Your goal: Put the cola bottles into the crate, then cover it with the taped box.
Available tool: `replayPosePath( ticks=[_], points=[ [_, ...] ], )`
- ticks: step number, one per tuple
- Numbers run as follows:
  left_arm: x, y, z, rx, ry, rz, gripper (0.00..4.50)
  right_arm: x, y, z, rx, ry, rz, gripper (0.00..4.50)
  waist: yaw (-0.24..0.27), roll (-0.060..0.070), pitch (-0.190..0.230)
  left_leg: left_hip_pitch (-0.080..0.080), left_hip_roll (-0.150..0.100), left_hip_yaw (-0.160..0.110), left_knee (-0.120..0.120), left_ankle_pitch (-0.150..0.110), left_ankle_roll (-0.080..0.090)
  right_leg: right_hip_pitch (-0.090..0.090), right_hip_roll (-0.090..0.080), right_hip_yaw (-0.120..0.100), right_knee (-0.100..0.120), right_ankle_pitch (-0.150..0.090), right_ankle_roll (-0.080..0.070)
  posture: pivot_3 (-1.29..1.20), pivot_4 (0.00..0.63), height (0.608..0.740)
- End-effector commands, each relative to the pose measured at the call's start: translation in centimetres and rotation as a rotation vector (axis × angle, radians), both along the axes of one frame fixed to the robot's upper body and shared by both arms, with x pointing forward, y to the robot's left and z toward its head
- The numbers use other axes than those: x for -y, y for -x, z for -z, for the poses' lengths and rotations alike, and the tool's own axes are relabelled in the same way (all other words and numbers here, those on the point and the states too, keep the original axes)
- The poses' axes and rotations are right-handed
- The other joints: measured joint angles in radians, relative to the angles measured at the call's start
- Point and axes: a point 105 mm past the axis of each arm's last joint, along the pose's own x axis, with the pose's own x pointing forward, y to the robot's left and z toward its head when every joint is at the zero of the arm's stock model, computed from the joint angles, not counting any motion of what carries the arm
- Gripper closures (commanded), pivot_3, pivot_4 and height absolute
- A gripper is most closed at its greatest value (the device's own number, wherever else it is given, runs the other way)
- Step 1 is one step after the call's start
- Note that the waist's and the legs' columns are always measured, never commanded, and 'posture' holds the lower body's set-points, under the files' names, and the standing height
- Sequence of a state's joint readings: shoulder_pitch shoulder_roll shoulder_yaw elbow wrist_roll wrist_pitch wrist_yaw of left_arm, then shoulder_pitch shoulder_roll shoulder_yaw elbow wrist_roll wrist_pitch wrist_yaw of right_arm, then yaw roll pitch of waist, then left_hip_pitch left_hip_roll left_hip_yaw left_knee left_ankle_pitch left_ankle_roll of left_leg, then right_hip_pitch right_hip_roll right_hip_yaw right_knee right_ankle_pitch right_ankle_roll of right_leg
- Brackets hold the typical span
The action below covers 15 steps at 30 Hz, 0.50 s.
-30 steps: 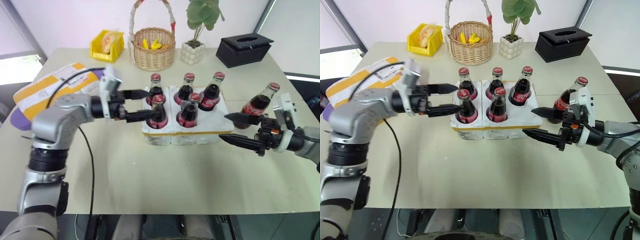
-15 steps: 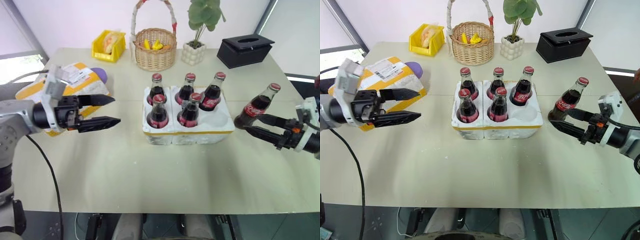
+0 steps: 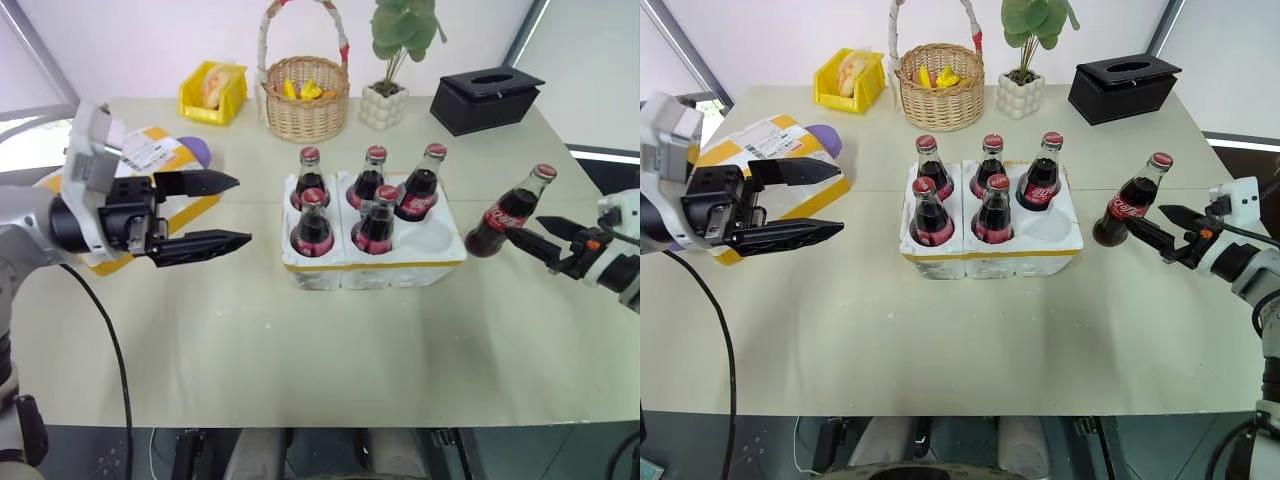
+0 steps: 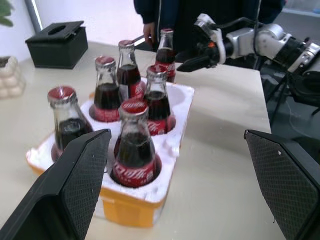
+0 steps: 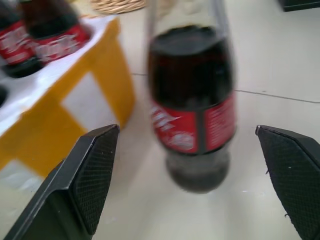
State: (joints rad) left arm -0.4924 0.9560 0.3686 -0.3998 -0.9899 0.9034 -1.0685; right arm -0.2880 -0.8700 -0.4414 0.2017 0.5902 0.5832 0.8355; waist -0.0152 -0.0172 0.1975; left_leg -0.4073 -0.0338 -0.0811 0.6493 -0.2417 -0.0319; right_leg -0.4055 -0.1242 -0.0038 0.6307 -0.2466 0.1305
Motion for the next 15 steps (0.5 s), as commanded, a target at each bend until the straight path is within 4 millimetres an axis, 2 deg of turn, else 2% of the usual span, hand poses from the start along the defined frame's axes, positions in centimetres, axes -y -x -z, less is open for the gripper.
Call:
replayPosePath(
  ticks=[1,15],
  points=[
    [0.3,0.4,-0.9,0.049,-0.006,0.01,0.04,-0.3,-0.7,-0.7,0.04,-0.001,0.0,0.0,0.0,0.0,0.0,0.0,0.0,0.0,0.0,0.0,0.0,0.0,0.0,0.0,0.0,0.0,0.0,0.0,0.15,0.738],
    [0.8,0.1,-0.8,0.055,-0.003,0.009,0.04,-1.3,-3.7,0.8,0.038,-0.076,0.039,0.0,-0.002,0.0,0.0,0.0,0.0,0.0,0.0,0.0,0.0,0.0,0.001,0.0,0.0,0.0,0.0,0.0,0.15,0.738]
  ],
)
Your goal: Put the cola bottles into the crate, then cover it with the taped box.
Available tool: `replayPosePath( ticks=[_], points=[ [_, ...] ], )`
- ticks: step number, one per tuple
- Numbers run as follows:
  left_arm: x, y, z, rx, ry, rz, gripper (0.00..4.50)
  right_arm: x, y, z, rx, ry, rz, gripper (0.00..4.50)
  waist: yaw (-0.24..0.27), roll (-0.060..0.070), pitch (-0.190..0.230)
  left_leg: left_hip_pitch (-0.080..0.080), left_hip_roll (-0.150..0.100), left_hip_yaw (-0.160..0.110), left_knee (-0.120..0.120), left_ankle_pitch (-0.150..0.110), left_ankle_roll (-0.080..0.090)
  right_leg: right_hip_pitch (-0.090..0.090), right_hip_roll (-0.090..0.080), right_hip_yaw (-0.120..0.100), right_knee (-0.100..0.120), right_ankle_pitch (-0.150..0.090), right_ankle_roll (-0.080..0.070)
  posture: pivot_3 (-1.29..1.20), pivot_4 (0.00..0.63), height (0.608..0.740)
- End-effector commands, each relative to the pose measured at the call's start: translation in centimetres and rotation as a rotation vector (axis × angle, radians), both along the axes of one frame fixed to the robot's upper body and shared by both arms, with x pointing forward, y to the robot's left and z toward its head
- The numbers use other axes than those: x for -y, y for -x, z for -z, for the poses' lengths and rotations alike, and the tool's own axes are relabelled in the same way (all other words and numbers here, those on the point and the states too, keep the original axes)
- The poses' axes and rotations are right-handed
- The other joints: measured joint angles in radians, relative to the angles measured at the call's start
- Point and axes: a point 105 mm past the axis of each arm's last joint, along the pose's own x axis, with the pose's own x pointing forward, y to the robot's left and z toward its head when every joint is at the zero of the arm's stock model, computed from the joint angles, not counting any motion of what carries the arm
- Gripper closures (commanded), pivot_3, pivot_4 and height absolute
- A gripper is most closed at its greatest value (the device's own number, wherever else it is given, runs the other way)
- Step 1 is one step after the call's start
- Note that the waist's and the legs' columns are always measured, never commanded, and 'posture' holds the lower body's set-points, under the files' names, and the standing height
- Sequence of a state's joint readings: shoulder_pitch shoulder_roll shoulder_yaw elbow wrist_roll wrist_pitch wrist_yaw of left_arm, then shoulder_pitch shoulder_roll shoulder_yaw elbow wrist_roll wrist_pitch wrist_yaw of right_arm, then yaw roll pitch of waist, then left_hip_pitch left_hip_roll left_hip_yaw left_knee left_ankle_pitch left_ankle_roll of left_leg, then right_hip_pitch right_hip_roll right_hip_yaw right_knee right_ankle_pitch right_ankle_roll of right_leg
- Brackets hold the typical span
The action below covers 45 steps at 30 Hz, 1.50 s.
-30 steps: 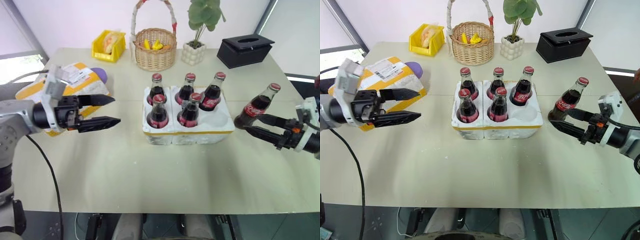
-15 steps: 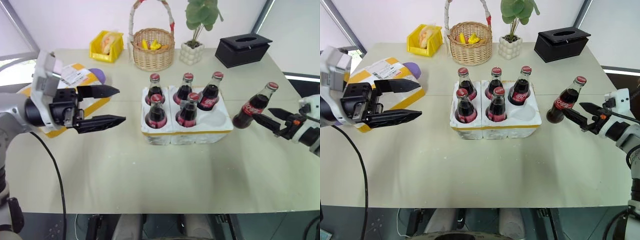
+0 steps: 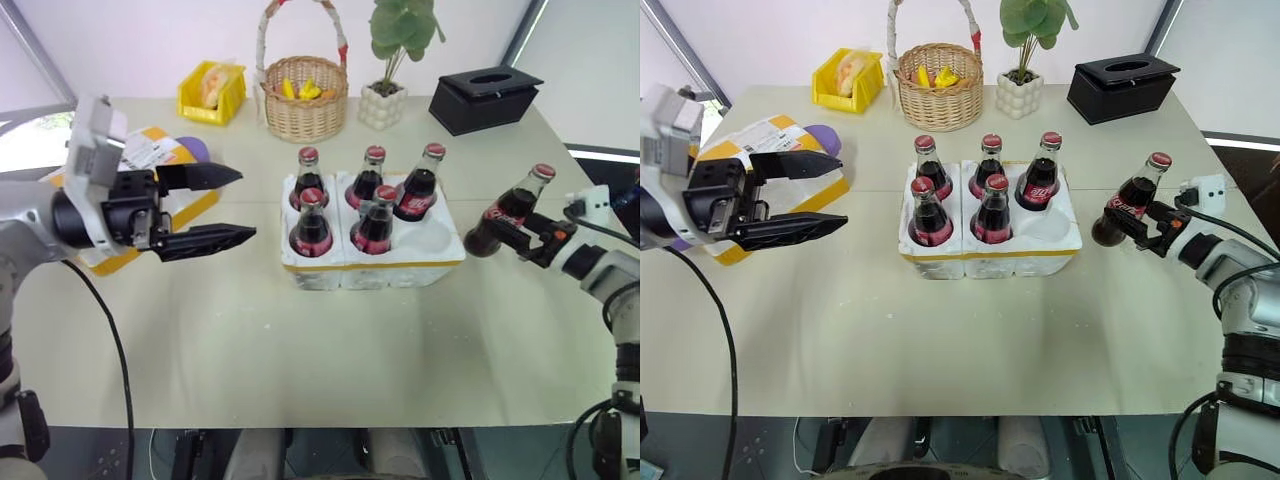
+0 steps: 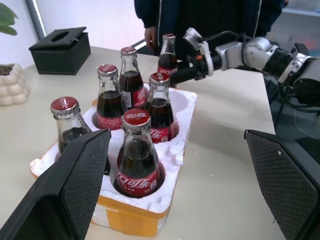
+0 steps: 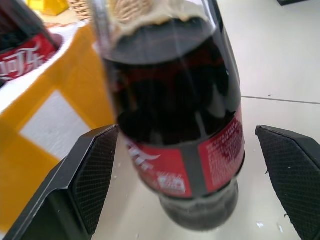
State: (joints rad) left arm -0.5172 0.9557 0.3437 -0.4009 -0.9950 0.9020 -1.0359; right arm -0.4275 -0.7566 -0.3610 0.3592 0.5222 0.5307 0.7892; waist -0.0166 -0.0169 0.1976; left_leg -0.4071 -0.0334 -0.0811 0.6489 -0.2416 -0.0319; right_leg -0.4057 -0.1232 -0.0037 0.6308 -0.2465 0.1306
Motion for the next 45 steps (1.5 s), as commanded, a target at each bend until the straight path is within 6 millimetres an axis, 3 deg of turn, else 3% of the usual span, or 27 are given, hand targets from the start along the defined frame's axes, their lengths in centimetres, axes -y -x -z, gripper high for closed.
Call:
replayPosePath(
  ticks=[1,3,6,11,15,18,22,29,36,45],
  points=[
    [0.4,0.4,-0.6,0.046,-0.001,0.017,0.04,0.2,-0.7,-1.3,0.058,0.001,0.018,0.0,0.0,0.0,0.0,0.0,0.0,0.0,0.0,0.0,0.0,0.0,0.0,0.0,0.0,0.0,0.0,0.0,0.15,0.738],
    [0.4,0.4,-0.5,0.045,-0.002,0.017,0.0,0.0,-0.8,-1.3,0.063,-0.017,0.01,0.53,0.0,0.0,0.0,0.0,0.0,0.0,0.0,0.0,0.0,0.0,0.0,0.0,0.0,0.0,0.0,0.0,0.15,0.738],
    [0.4,0.4,-0.5,0.044,-0.002,0.015,0.0,-0.3,-0.7,-1.5,0.077,-0.025,-0.012,1.67,0.0,0.0,0.0,0.0,0.0,0.0,0.0,0.0,0.0,0.0,0.0,0.0,0.0,0.0,0.0,0.0,0.15,0.738],
    [0.2,0.2,-0.4,0.034,0.002,0.005,0.0,-0.3,-0.3,-2.5,0.098,0.003,-0.017,1.67,-0.001,0.0,0.0,0.0,0.001,0.0,0.0,0.0,0.0,0.0,0.001,0.0,0.0,0.0,0.0,0.0,0.15,0.738],
    [0.0,0.2,-0.1,0.02,0.004,0.0,0.0,-0.5,0.1,-5.2,0.16,0.05,-0.045,1.67,-0.001,0.003,0.002,0.0,0.003,0.0,-0.001,0.0,0.0,-0.001,0.003,0.0,0.0,0.0,0.0,0.0,0.15,0.738],
    [-0.1,0.3,0.3,0.008,-0.002,0.0,0.0,-2.5,1.2,-8.7,0.222,0.08,-0.172,1.67,-0.001,0.011,0.007,-0.001,0.003,0.002,-0.001,0.0,0.0,-0.002,0.003,0.001,0.0,0.0,0.0,0.0,0.15,0.738],
    [-0.2,0.2,0.5,0.002,-0.002,-0.001,0.0,-6.5,4.1,-12.0,0.261,0.104,-0.435,1.67,-0.004,0.015,0.009,-0.001,0.005,0.003,-0.001,0.0,0.0,-0.004,0.004,0.001,0.0,0.0,0.0,0.0,0.15,0.738],
    [-0.2,-0.1,0.8,0.001,-0.001,-0.001,0.0,-11.0,6.1,-14.9,0.314,0.035,-0.64,1.67,0.002,0.014,0.009,-0.001,0.008,0.003,0.0,0.0,0.0,-0.003,0.007,0.001,0.0,0.001,-0.003,0.0,0.15,0.738],
    [-0.1,-0.1,0.7,0.01,0.003,-0.003,0.0,-12.8,5.4,-11.7,0.224,0.098,-0.669,1.67,0.003,0.013,0.01,-0.001,0.008,0.004,0.0,0.0,0.0,-0.003,0.007,0.001,-0.001,0.002,-0.003,0.0,0.15,0.738],
    [-0.1,0.1,0.5,0.019,0.005,-0.011,0.0,-12.8,4.0,-8.0,0.153,0.183,-0.635,1.67,0.002,0.013,0.009,-0.001,0.008,0.004,0.0,0.0,0.0,-0.004,0.007,0.001,0.0,0.002,-0.003,0.0,0.15,0.738]
  ],
)
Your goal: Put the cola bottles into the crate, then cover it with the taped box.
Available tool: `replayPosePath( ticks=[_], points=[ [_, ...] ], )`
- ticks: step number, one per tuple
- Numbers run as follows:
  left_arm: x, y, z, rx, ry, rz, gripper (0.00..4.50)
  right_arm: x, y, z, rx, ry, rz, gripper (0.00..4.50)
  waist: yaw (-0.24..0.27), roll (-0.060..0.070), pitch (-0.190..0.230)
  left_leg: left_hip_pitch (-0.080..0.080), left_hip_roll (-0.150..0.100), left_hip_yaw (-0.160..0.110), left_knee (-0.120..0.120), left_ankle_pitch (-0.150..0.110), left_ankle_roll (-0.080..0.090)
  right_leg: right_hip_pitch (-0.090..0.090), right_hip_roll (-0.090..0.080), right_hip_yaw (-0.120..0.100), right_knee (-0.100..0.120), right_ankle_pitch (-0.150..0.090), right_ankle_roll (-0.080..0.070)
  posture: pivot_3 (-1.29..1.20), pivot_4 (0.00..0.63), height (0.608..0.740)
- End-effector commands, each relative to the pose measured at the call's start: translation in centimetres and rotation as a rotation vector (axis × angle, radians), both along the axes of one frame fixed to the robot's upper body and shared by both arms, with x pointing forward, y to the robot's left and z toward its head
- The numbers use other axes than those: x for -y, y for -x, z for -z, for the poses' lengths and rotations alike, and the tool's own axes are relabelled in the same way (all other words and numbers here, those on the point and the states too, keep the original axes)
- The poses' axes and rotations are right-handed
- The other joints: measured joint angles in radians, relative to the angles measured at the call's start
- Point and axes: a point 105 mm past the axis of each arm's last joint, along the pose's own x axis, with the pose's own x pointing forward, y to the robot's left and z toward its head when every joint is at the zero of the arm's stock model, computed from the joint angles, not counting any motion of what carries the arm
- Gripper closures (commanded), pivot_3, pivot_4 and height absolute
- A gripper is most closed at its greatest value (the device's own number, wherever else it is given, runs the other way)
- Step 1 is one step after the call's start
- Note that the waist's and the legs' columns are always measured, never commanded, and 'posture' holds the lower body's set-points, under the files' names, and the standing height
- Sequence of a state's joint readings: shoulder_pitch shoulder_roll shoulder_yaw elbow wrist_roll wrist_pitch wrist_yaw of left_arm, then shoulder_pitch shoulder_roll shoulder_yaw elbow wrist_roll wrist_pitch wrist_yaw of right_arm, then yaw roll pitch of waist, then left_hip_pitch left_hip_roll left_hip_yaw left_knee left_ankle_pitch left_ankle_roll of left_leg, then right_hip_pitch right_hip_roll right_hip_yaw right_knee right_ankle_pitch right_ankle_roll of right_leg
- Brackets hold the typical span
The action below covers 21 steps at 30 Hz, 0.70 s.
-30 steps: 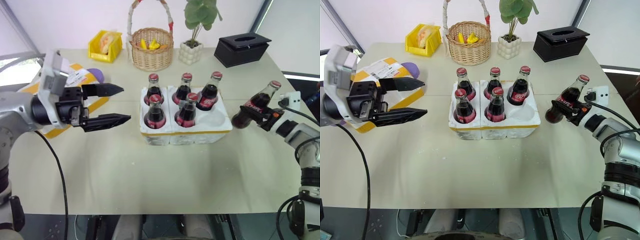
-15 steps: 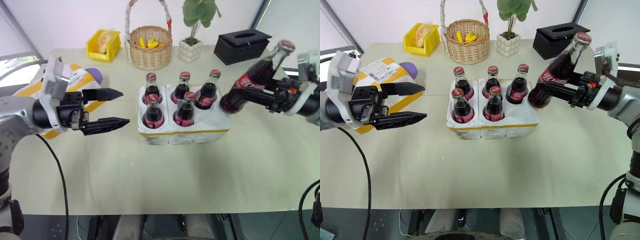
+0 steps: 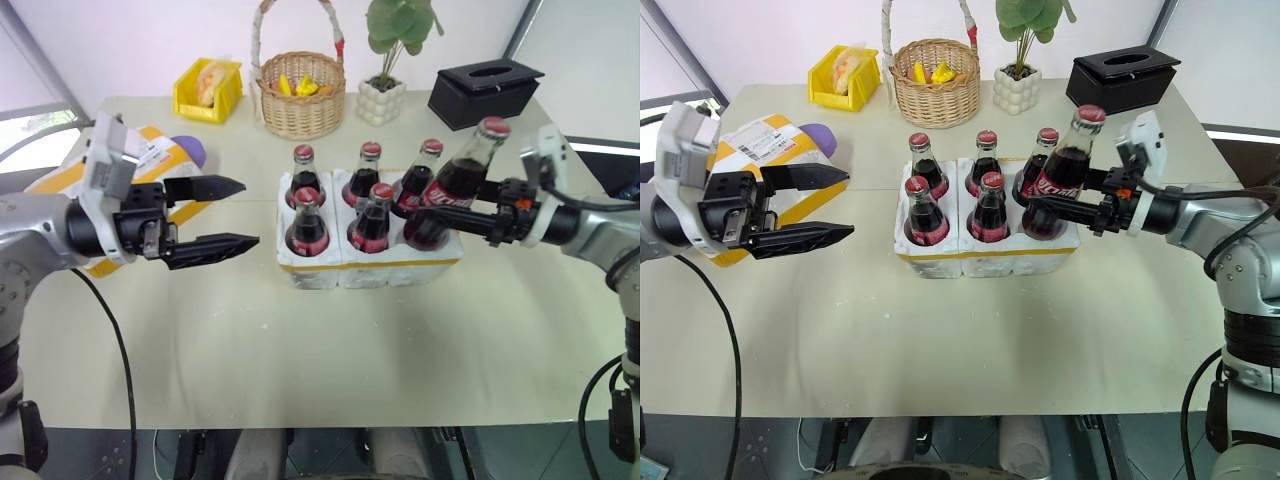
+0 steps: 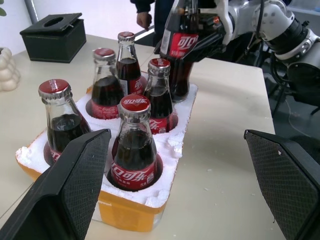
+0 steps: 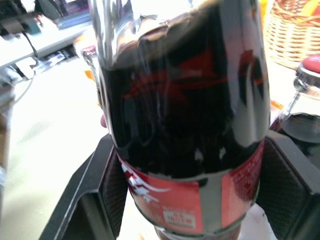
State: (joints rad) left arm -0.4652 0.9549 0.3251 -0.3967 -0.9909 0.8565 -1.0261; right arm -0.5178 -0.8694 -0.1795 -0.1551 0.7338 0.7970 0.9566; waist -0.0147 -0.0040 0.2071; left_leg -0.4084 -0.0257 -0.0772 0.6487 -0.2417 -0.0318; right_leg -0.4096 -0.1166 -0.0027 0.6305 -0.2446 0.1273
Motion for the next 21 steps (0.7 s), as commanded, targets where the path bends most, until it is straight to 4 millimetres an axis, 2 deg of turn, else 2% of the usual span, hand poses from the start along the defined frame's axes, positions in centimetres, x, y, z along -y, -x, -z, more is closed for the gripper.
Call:
replayPosePath(
  ticks=[1,7,11,12,14,17,21],
  points=[
    [0.1,0.4,-0.6,0.042,0.0,-0.001,0.0,-0.3,0.0,-0.2,0.057,0.01,-0.014,1.67,0.0,0.0,0.0,0.0,0.0,0.0,0.0,0.0,0.0,0.0,0.0,0.0,0.0,0.0,0.0,0.0,0.15,0.738],
    [-0.1,0.3,-0.9,0.048,0.004,-0.022,0.0,-0.1,-1.4,2.0,0.005,0.018,0.042,1.67,0.0,0.0,0.0,0.0,0.0,0.0,0.0,0.0,0.0,0.0,0.0,0.0,0.0,0.0,0.0,0.0,0.15,0.738],
    [-0.3,0.3,-0.6,0.049,-0.003,-0.042,0.0,-0.2,-1.6,3.4,-0.046,0.018,0.052,1.67,-0.001,0.0,0.0,0.0,0.0,0.0,0.0,0.0,0.0,0.0,0.0,0.0,0.0,0.0,0.0,0.0,0.15,0.738],
    [-0.3,0.3,-0.5,0.049,-0.003,-0.047,0.0,-0.2,-1.6,3.6,-0.056,0.016,0.052,0.66,-0.001,0.0,0.0,0.0,0.0,0.0,0.0,0.0,0.0,0.0,0.0,0.0,0.0,0.0,0.0,0.0,0.15,0.738],
    [-0.5,0.2,-0.2,0.048,-0.003,-0.074,0.0,-0.4,-1.4,3.9,-0.061,0.021,0.038,0.08,-0.001,-0.001,0.0,0.001,0.0,0.0,0.0,0.0,0.0,0.001,0.0,0.0,0.0,0.0,-0.001,0.0,0.15,0.738],
    [-1.3,0.0,0.7,0.05,-0.021,-0.146,0.0,-0.6,-0.9,3.8,-0.054,0.023,0.009,0.08,-0.003,-0.001,-0.001,0.002,0.001,0.0,0.001,0.0,-0.001,0.002,0.0,0.0,0.0,0.001,-0.002,0.0,0.15,0.738],
    [-3.6,-0.8,1.9,0.083,-0.065,-0.334,0.0,-0.2,0.2,2.9,-0.043,0.009,-0.04,0.08,0.001,-0.001,-0.001,0.002,0.001,0.0,0.001,0.0,-0.001,0.002,0.001,0.0,0.001,0.0,-0.004,0.0,0.15,0.738]
  ],
)
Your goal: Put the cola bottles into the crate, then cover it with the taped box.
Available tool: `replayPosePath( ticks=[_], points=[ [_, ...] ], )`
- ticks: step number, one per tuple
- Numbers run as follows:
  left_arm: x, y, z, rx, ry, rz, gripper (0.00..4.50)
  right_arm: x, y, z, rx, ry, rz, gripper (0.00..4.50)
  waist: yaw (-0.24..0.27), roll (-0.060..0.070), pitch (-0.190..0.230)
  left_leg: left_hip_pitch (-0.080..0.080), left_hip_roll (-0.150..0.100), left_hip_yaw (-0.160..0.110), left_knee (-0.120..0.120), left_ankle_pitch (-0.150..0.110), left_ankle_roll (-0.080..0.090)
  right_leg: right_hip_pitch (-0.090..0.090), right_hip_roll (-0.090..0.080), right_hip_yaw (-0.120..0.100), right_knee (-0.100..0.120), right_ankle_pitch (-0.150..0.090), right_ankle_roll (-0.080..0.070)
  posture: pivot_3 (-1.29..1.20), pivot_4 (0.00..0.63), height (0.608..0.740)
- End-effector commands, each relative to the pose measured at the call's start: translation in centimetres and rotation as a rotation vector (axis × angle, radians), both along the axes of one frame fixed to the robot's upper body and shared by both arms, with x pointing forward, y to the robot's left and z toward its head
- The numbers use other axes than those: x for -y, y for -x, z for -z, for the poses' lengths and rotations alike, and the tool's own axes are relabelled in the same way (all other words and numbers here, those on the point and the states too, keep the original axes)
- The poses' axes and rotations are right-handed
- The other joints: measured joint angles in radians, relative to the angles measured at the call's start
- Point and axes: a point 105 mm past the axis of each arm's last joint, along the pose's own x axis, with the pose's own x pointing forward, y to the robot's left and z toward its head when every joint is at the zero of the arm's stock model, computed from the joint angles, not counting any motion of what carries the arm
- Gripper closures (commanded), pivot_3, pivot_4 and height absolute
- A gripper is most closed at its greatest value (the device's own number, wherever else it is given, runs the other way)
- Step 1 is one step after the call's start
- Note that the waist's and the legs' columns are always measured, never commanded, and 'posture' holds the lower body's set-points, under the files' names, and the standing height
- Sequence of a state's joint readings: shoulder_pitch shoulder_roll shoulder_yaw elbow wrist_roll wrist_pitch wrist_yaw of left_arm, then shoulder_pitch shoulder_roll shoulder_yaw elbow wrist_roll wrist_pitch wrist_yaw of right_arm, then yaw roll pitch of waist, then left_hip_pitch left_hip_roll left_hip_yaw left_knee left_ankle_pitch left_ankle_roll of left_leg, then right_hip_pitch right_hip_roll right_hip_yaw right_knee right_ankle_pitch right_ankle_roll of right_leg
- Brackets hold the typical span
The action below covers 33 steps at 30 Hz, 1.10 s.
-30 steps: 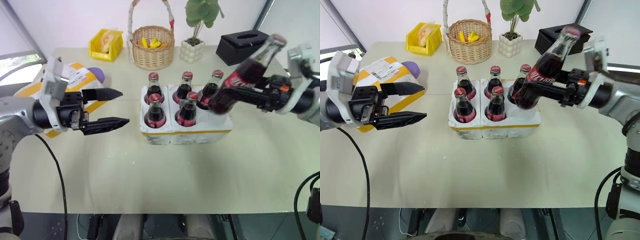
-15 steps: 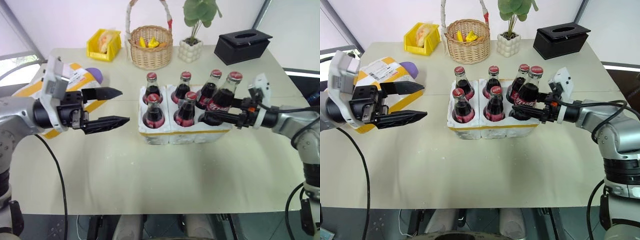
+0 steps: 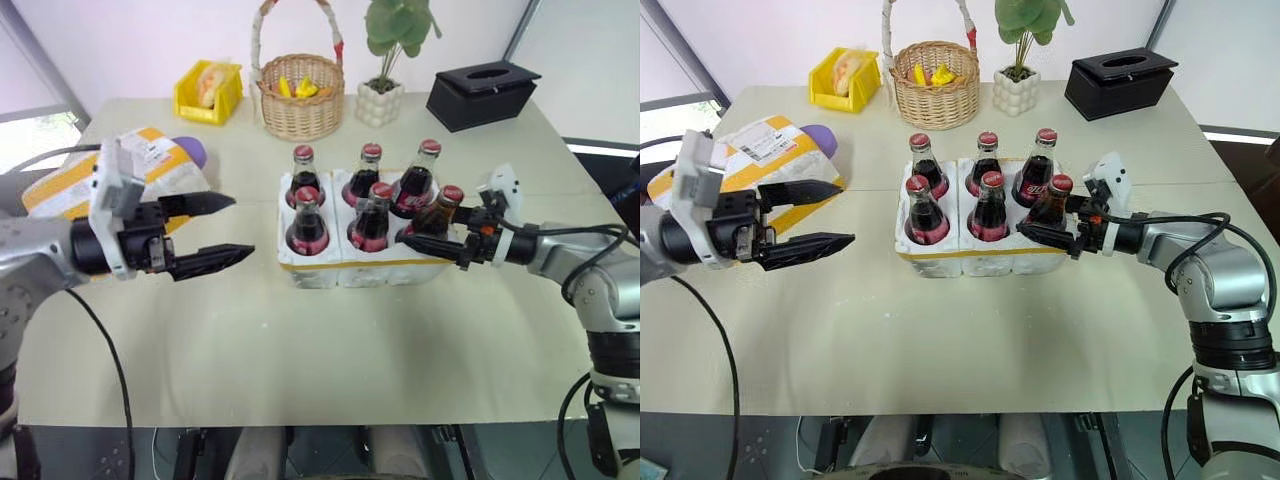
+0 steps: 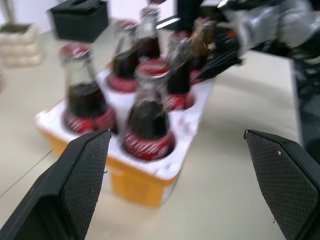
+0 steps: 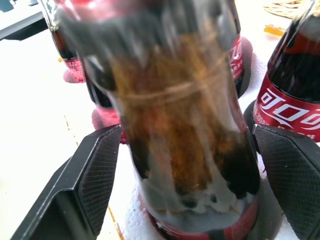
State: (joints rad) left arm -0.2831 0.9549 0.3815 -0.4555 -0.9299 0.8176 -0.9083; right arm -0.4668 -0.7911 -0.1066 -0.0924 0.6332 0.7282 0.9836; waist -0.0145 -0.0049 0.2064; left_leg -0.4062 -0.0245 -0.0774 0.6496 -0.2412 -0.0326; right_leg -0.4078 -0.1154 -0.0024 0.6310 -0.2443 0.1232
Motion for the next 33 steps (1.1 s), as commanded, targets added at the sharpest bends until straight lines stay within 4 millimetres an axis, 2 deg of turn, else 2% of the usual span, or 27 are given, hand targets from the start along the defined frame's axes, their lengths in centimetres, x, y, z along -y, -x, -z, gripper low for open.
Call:
replayPosePath(
  ticks=[1,2,5,7,10,13,15,18,21,26,30,33],
  points=[
    [-2.9,-0.6,-0.6,0.133,-0.067,-0.216,0.0,0.7,1.3,-1.6,0.05,0.002,-0.049,0.08,0.001,0.0,0.0,0.0,0.0,0.0,0.0,0.0,0.0,0.0,0.0,0.0,0.0,0.0,0.0,0.0,0.15,0.738],
    [-3.7,-0.8,-0.4,0.152,-0.087,-0.273,0.0,0.9,1.6,-1.9,0.06,0.006,-0.056,0.08,0.002,0.0,0.0,-0.001,0.0,0.0,-0.001,0.0,0.0,-0.001,0.0,0.0,-0.001,0.0,0.0,0.0,0.15,0.738],
    [-7.9,-0.8,0.1,0.23,-0.205,-0.52,0.0,2.4,2.3,-3.8,0.104,0.007,-0.062,0.08,0.003,0.0,0.0,-0.002,0.0,0.0,-0.002,0.0,0.0,-0.002,0.0,0.0,-0.001,0.001,0.002,0.0,0.15,0.738],
    [-10.0,0.3,0.7,0.271,-0.308,-0.612,0.0,3.6,2.6,-5.3,0.126,0.005,-0.049,0.08,-0.001,0.0,0.0,-0.002,0.0,0.001,-0.003,0.0,0.0,-0.002,0.0,0.0,-0.002,0.001,0.001,0.0,0.15,0.738],
    [-11.5,2.7,2.0,0.26,-0.396,-0.657,0.0,5.2,2.8,-7.0,0.133,-0.002,-0.025,0.08,-0.001,0.0,0.0,-0.002,0.001,0.003,-0.003,0.0,0.0,-0.003,-0.001,0.0,-0.003,-0.001,-0.001,0.0,0.15,0.738],
    [-12.8,4.9,3.3,0.227,-0.476,-0.697,0.0,6.3,3.1,-7.6,0.117,-0.005,-0.025,0.08,0.002,-0.001,0.0,-0.002,0.002,0.004,-0.003,0.0,0.0,-0.002,-0.001,0.0,-0.004,-0.001,-0.003,0.0,0.15,0.738],
    [-14.5,6.1,3.9,0.215,-0.541,-0.767,0.0,6.3,3.7,-8.0,0.092,-0.021,-0.064,0.08,0.003,-0.001,0.0,-0.002,0.003,0.004,-0.002,-0.001,0.0,-0.002,-0.001,0.0,-0.005,-0.001,-0.005,0.0,0.15,0.738],
    [-17.2,7.3,4.8,0.207,-0.665,-0.867,0.0,5.1,4.9,-8.5,0.099,-0.014,-0.16,0.08,0.003,-0.001,0.0,-0.002,0.005,0.008,-0.001,-0.001,0.0,-0.002,-0.002,0.0,-0.005,0.0,-0.005,0.0,0.15,0.738],
    [-19.3,6.9,5.5,0.241,-0.764,-0.946,0.0,3.8,6.0,-9.1,0.111,-0.015,-0.246,0.08,0.003,-0.001,-0.001,-0.002,0.006,0.01,-0.002,-0.001,0.0,-0.002,-0.002,0.0,-0.005,0.0,-0.005,0.0,0.15,0.738],
    [-22.3,4.6,6.6,0.293,-0.879,-1.068,0.0,1.4,7.9,-9.8,0.151,0.013,-0.381,0.08,0.005,-0.001,-0.001,-0.003,0.006,0.011,-0.002,-0.001,0.0,-0.003,-0.003,0.0,-0.006,0.0,-0.005,0.0,0.15,0.738],
    [-23.5,2.9,8.3,0.285,-0.959,-1.079,0.0,0.5,8.4,-10.7,0.189,0.006,-0.404,0.08,0.003,-0.001,-0.001,-0.003,0.006,0.013,-0.002,-0.001,0.0,-0.004,-0.003,0.0,-0.006,0.0,-0.004,0.0,0.15,0.738],
    [-24.8,1.6,9.3,0.325,-1.098,-1.098,0.0,-0.1,8.7,-11.1,0.209,0.002,-0.409,0.08,0.003,-0.001,-0.001,-0.003,0.006,0.013,-0.003,-0.001,0.0,-0.005,-0.003,0.0,-0.006,0.0,-0.004,0.0,0.15,0.738]
  ],
)
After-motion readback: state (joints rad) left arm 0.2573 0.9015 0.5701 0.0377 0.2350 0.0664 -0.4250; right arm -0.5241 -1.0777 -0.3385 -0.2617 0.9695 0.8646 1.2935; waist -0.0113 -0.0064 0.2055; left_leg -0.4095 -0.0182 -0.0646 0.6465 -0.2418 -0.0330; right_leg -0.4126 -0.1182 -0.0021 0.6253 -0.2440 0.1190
